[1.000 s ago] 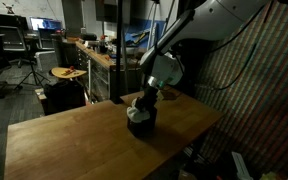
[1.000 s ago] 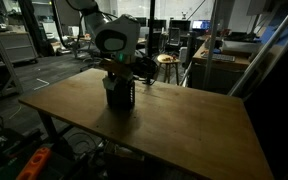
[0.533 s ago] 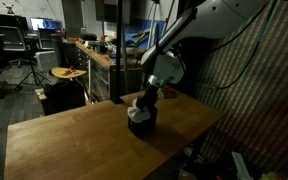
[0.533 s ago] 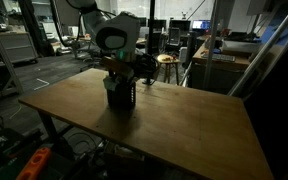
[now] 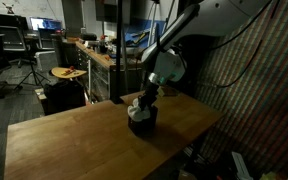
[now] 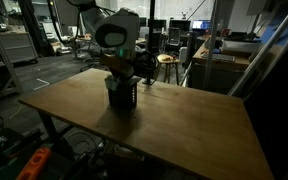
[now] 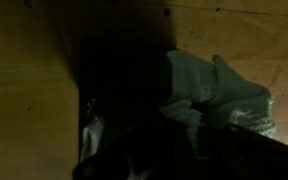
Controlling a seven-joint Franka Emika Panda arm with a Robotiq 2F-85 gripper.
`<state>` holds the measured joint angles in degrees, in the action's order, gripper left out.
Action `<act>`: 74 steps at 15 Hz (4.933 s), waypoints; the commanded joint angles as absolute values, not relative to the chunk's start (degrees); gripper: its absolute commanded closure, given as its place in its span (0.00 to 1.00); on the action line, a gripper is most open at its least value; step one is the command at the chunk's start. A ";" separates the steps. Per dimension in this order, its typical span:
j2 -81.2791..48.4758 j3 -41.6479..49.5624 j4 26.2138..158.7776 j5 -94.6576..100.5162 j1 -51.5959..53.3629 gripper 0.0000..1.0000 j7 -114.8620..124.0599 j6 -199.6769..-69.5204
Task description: Pick up the white towel and push it down into the black basket
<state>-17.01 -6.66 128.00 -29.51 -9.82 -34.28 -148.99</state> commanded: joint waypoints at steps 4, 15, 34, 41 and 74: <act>-13.90 -6.33 129.63 -28.05 -9.77 0.94 -32.99 -148.38; -12.24 -6.05 131.13 -28.00 -9.49 0.06 -33.28 -148.74; -2.87 -1.37 132.65 -25.84 -7.95 0.63 -29.13 -147.40; -1.35 -1.20 132.23 -25.89 -6.08 1.00 -27.97 -146.64; -17.67 -3.50 123.35 -26.78 -7.73 0.97 -33.50 -145.31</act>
